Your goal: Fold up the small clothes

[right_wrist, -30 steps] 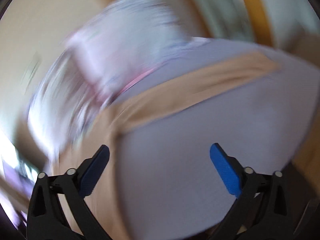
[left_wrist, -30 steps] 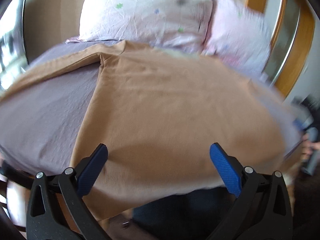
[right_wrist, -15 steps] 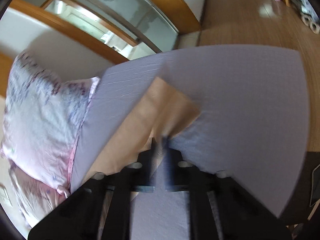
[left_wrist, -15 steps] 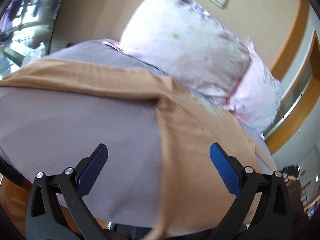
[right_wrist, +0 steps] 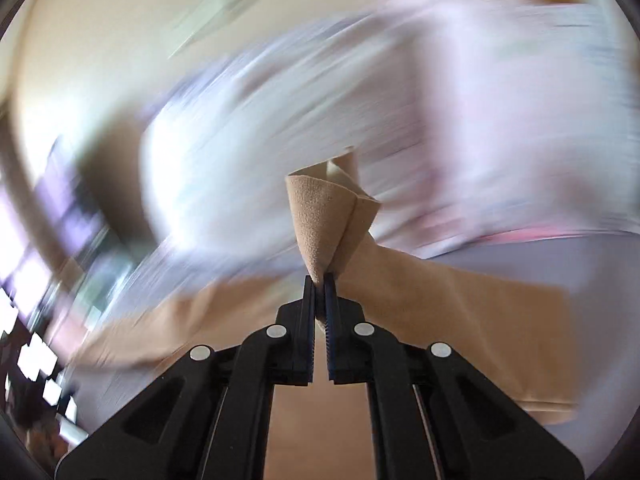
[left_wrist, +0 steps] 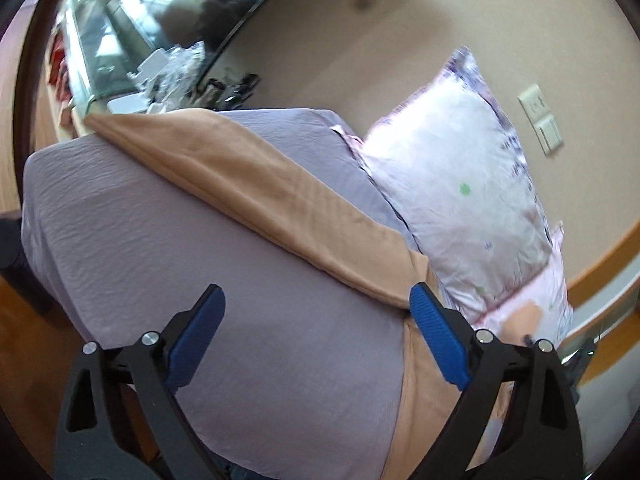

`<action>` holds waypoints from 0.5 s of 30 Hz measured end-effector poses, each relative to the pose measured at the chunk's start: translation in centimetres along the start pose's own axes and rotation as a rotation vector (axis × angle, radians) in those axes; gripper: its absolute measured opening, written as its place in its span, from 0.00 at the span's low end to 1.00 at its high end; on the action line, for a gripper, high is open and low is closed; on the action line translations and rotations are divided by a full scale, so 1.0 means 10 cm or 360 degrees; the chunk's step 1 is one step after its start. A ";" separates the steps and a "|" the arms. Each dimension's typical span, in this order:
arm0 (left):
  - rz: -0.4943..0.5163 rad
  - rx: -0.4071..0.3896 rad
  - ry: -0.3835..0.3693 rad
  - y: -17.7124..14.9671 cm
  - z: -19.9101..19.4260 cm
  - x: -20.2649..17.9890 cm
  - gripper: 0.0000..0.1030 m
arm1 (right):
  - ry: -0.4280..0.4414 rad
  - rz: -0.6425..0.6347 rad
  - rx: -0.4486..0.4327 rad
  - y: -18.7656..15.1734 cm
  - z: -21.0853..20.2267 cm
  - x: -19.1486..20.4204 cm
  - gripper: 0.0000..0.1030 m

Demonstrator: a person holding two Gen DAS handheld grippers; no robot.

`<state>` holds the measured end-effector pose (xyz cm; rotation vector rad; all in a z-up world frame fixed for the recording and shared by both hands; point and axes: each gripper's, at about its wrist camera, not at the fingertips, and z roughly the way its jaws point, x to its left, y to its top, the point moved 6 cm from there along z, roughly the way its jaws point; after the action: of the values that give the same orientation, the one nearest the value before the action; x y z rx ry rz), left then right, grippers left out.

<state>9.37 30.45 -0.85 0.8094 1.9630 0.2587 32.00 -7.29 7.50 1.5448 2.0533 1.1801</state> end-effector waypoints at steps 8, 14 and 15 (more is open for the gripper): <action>-0.0204 0.0011 0.0049 0.25 0.05 0.28 0.90 | 0.0209 -0.0133 0.0343 -0.52 0.42 0.64 0.44; -0.0438 0.0014 0.0137 0.50 0.15 0.44 0.86 | 0.0236 0.0026 0.0138 -0.34 -0.04 0.32 0.72; -0.0479 0.0010 0.0144 0.53 0.16 0.47 0.84 | 0.0254 0.0058 0.0130 -0.35 -0.08 0.26 0.72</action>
<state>11.47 37.18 -2.37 0.5030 2.1398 0.1117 28.24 -5.51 5.86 1.5778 2.2088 1.2858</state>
